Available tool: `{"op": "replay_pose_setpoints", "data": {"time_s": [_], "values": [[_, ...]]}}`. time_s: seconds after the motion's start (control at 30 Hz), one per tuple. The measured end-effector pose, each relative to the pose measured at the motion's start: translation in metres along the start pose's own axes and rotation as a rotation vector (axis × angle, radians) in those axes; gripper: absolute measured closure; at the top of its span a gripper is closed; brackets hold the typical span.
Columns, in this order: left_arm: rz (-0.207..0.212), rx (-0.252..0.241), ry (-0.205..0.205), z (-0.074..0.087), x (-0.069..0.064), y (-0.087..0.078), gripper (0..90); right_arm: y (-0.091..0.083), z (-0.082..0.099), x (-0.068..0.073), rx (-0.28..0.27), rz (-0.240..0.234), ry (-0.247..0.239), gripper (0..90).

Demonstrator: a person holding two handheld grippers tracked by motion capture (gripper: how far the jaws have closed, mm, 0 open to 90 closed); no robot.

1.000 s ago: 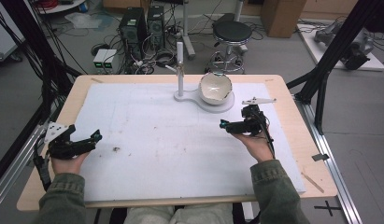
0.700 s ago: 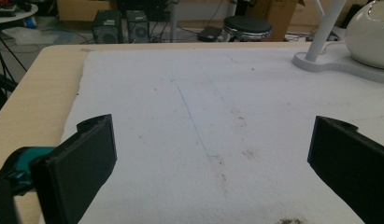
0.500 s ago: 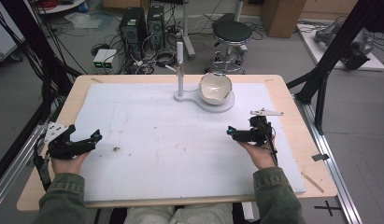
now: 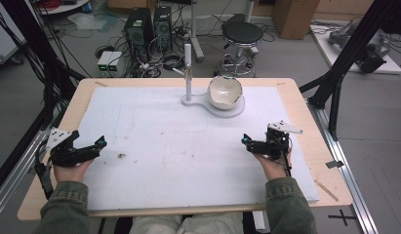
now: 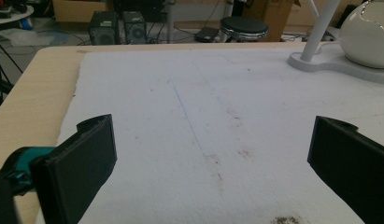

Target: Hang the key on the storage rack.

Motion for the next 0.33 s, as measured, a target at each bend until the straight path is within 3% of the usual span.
{"op": "replay_pose_setpoints", "data": {"time_s": [0.1, 0.2, 0.33], "values": [[-0.002, 0.000, -0.005, 0.000, 0.002, 0.000, 1.7, -0.006, -0.008, 0.000, -0.075, 0.014, -0.003, 0.6], [-0.004, -0.004, -0.008, -0.001, 0.003, 0.000, 1.7, -0.013, -0.016, 0.001, -0.140, 0.024, -0.037, 0.6], [-0.002, -0.005, -0.009, -0.001, 0.002, 0.000, 1.7, -0.012, -0.014, 0.005, -0.124, 0.006, -0.046, 0.6]]}}
Point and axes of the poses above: each handheld gripper's, and its own axes: y roughly forward along the jaws, z roughly out of its underside, x roughly to its left, the point moved 10 cm from there along y, roughly forward along the jaws, and after that the axes turned 14 degrees about -y, right-handed, at the moved point
